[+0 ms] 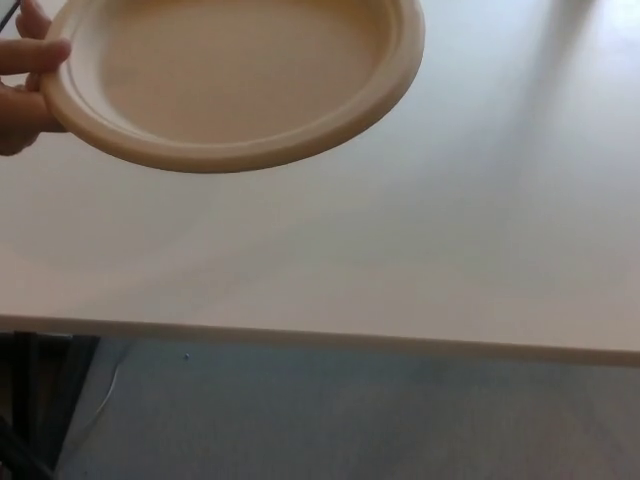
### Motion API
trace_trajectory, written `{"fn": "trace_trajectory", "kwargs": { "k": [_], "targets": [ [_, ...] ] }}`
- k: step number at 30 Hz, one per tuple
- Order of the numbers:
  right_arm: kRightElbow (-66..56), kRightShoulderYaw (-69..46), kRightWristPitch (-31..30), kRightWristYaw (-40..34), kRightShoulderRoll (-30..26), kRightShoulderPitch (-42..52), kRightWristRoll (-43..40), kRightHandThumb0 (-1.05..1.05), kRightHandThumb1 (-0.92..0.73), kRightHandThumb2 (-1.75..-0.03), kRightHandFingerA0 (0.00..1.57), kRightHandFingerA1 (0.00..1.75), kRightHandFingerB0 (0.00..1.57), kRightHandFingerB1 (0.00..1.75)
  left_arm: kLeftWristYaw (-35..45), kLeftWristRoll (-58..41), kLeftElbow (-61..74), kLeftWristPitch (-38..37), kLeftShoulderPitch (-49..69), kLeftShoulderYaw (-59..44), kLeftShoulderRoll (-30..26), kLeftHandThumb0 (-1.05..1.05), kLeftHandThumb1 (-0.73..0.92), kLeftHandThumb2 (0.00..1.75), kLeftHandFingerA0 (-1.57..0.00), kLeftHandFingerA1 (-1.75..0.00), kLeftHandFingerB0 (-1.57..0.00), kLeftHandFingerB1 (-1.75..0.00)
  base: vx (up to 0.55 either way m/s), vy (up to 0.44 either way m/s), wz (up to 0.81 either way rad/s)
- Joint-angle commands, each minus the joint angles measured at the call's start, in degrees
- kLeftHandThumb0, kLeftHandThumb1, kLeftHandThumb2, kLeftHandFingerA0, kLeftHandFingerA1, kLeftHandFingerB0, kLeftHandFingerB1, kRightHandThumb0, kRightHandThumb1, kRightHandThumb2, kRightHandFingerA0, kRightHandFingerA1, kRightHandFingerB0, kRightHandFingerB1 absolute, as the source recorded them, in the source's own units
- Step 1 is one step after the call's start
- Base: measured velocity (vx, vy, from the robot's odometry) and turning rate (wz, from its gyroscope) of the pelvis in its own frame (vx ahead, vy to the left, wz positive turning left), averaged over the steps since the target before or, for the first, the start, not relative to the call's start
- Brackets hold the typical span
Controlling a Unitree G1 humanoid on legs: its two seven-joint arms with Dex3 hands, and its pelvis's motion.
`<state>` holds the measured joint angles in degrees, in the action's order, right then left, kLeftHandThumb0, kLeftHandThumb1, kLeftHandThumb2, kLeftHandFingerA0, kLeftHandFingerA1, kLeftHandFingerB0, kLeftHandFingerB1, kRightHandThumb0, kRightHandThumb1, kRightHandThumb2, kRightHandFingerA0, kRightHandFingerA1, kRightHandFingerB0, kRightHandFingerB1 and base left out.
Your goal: A person passes a plate to the robot and the robot grabs it with its left hand and places it at the centre of the table infront of it
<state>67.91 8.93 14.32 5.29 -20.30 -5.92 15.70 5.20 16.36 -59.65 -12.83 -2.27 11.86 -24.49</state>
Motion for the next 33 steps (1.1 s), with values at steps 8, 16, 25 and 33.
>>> {"fn": "trace_trajectory", "kwargs": {
  "k": [8, 16, 25, 33],
  "targets": [
    [1.8, 0.1, 2.4, 0.0, -1.2, -0.9, 0.3, -0.74, -0.83, -0.65, 0.30, 0.54, 0.29, 0.43, -24.0, 11.0, 15.7, -19.4, 9.7, 2.2, -2.3, -0.67, 0.52, 0.81, -0.28, -0.44, -0.18, -0.39, 0.00, 0.000, 0.00],
    [2.3, 0.7, 1.6, 0.3, -1.0, -1.6, 0.9, -0.73, -0.82, -0.65, 0.31, 0.53, 0.30, 0.41, -34.4, 21.4, 48.4, -29.0, 23.6, -2.4, -1.7, -0.64, 0.64, 0.60, -0.36, -0.35, -0.26, -0.29, 0.00, 0.000, 0.00],
    [2.4, 0.5, 1.1, 0.8, -0.9, -1.7, 0.4, -0.72, -0.82, -0.65, 0.32, 0.53, 0.29, 0.41, -32.1, 24.5, 75.1, -29.8, 28.5, -10.3, 2.1, -0.68, 0.53, 0.82, -0.30, -0.46, -0.18, -0.40, 0.00, 0.000, 0.00],
    [2.4, 0.1, 0.7, 1.1, -1.1, -2.6, -0.1, -0.72, -0.82, -0.65, 0.31, 0.54, 0.29, 0.41, -25.8, 20.6, 80.1, -24.4, 22.3, -11.1, 3.1, -0.65, 0.49, 0.78, -0.32, -0.45, -0.24, -0.42, 0.00, 0.000, 0.00]
  ]
}}
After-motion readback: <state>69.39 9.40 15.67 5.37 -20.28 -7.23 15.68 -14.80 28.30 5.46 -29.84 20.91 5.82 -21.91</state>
